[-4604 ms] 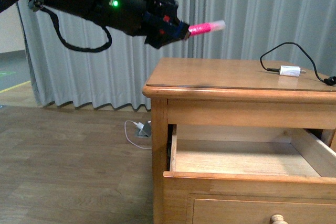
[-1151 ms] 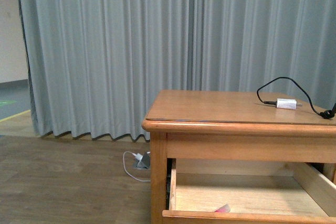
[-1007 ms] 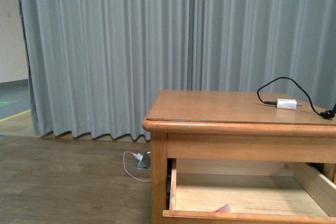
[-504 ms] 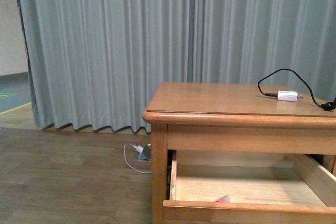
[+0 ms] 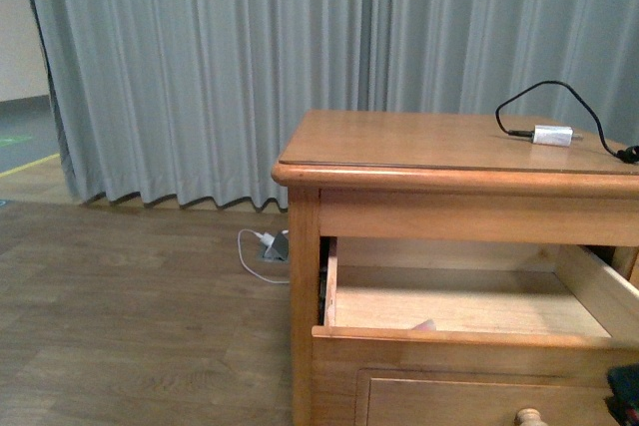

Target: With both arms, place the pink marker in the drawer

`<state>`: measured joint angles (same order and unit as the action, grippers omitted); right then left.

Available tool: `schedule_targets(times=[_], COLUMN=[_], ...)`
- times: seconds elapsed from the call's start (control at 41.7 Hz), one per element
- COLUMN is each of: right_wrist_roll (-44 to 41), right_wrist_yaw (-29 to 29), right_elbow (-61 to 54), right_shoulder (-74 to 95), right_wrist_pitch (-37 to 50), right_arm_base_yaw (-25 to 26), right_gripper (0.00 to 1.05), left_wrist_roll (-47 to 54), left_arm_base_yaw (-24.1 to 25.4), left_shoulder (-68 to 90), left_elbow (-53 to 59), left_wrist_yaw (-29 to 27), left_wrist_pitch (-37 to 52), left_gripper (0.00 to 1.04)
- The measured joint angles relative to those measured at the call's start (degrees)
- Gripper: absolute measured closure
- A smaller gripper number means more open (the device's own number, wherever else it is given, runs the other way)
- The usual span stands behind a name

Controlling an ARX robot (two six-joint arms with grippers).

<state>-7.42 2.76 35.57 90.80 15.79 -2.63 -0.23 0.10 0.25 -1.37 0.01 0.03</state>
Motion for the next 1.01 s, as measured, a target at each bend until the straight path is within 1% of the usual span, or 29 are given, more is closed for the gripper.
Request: schedule_targets(times=[0.144,0.264,0.48,0.623,0.887,1.007], right_wrist_roll=[1.5,2.9,4.9,6.7,11.3,12.3], right_wrist_yaw=[1.6,1.9,2.9,4.2,6.2,6.7], right_elbow=[2.3,4.6,13.0,20.0,31.8,34.4], right_shoulder=[7.0,12.0,20.5,26.3,35.0,36.7], right_wrist_pitch=[7.7,13.5,19.6,21.1,20.2,19.5], right_arm_base_yaw=[-0.7,-0.7,-1.0,-1.5,-2.1,-2.2], right_gripper=[0.08,0.08,0.08,0.08,0.08,0.08], left_wrist_roll=[0.0,0.0,0.0,0.0,0.0,0.0], left_arm_base_yaw=[0.0,0.0,0.0,0.0,0.0,0.0], left_shoulder=[0.0,0.0,0.0,0.0,0.0,0.0], left_elbow=[0.0,0.0,0.0,0.0,0.0,0.0], left_wrist_yaw=[0.0,0.0,0.0,0.0,0.0,0.0], left_wrist_pitch=[0.0,0.0,0.0,0.0,0.0,0.0], left_gripper=[0.06,0.06,0.06,0.06,0.06,0.06])
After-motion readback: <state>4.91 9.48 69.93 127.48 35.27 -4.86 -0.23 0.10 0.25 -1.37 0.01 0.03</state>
